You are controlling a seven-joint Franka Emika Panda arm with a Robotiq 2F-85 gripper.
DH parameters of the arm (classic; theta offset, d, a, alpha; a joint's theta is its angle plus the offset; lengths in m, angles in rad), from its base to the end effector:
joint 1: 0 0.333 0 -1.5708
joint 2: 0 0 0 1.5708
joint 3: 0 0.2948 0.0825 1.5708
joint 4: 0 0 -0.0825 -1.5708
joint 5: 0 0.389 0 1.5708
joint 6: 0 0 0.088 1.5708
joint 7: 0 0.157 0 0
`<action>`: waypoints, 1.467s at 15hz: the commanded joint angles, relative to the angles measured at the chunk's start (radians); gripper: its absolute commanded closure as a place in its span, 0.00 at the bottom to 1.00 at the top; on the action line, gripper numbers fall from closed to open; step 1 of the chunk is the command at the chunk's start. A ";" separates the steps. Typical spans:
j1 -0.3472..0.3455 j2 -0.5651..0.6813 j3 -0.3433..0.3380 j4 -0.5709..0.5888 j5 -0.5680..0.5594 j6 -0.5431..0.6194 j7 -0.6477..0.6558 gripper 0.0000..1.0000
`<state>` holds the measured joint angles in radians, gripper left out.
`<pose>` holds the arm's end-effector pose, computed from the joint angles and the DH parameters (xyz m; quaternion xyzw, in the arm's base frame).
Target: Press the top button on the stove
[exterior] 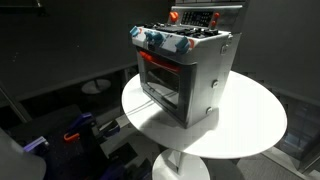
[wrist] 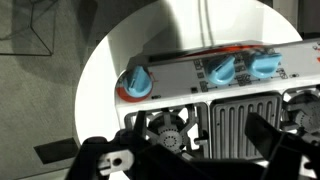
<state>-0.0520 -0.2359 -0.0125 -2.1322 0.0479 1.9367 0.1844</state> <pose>0.4999 -0.0269 0.4395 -0.9908 0.1320 -0.0187 0.0252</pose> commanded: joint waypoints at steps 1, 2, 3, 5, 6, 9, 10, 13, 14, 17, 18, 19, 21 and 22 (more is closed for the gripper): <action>-0.003 0.087 0.003 0.108 -0.012 0.020 0.050 0.00; -0.003 0.108 0.002 0.130 -0.015 0.032 0.059 0.00; -0.003 0.131 0.003 0.154 -0.022 0.051 0.075 0.00; -0.002 0.174 0.003 0.199 -0.040 0.081 0.106 0.00; -0.001 0.197 0.003 0.221 -0.052 0.093 0.123 0.00; 0.005 0.267 0.000 0.282 -0.103 0.130 0.185 0.00; 0.007 0.289 -0.002 0.301 -0.117 0.132 0.203 0.00; 0.015 0.355 -0.011 0.355 -0.161 0.138 0.256 0.00; 0.018 0.373 -0.015 0.369 -0.173 0.138 0.272 0.00; 0.026 0.423 -0.027 0.409 -0.194 0.146 0.302 0.00; 0.029 0.437 -0.031 0.422 -0.198 0.147 0.308 0.00; 0.030 0.450 -0.035 0.434 -0.195 0.151 0.308 0.00; 0.034 0.474 -0.043 0.457 -0.195 0.153 0.313 0.00; 0.036 0.485 -0.048 0.470 -0.195 0.153 0.314 0.00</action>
<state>-0.0334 0.2040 -0.0387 -1.7269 -0.1279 2.0929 0.4696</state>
